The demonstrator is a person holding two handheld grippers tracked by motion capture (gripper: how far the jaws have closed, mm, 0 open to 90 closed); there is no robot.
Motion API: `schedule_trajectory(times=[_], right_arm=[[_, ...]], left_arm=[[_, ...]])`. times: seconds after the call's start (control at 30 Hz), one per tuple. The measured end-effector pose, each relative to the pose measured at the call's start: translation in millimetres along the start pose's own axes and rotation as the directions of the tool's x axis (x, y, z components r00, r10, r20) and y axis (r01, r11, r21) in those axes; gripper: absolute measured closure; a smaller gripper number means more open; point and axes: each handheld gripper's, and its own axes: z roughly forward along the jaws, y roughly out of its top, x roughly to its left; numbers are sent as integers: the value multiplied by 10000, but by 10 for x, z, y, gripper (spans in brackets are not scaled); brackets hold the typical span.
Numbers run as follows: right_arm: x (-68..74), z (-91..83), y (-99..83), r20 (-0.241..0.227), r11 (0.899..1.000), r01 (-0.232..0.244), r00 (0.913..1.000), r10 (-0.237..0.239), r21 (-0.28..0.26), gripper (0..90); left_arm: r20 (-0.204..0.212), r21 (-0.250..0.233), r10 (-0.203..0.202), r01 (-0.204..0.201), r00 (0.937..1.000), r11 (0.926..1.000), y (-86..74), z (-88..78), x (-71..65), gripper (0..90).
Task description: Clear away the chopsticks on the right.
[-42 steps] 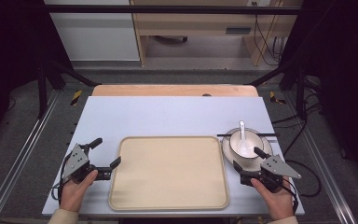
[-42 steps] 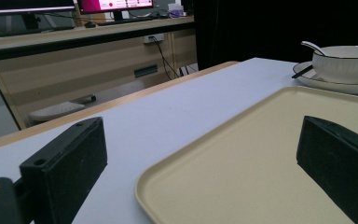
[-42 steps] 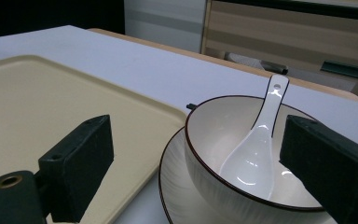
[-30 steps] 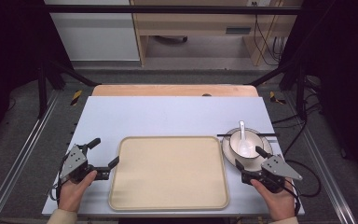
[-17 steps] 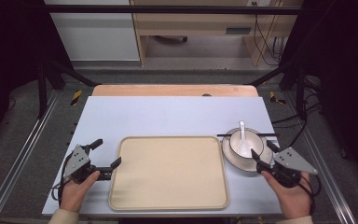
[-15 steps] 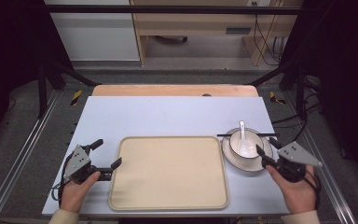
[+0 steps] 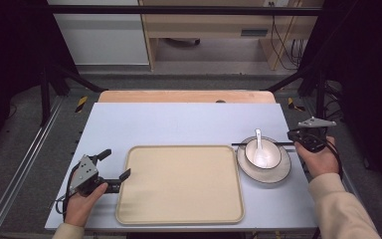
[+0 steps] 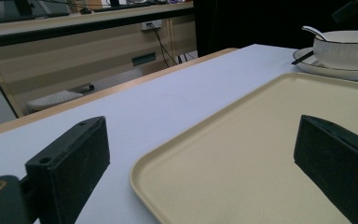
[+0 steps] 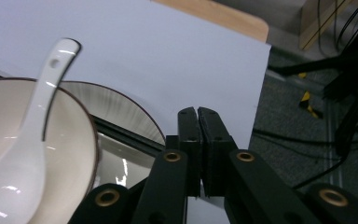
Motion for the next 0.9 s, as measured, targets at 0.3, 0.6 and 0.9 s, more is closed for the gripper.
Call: schedule_trajectory(times=[0.3,0.6,0.9], right_arm=[[-165,358,18,108,9918,-90,9999,77,1272,900],[-207,547,27,94,9753,21,9999,-42,2207,900],[-103,433,-51,-305,9625,703,9975,-645,2619,899]], left_arm=[[72,47,70,-71,9999,10000,-5,13,-12,34],[115,127,188,-190,9998,9997,-4,18,-21,35],[105,161,187,-188,9998,9997,-5,19,-22,37]])
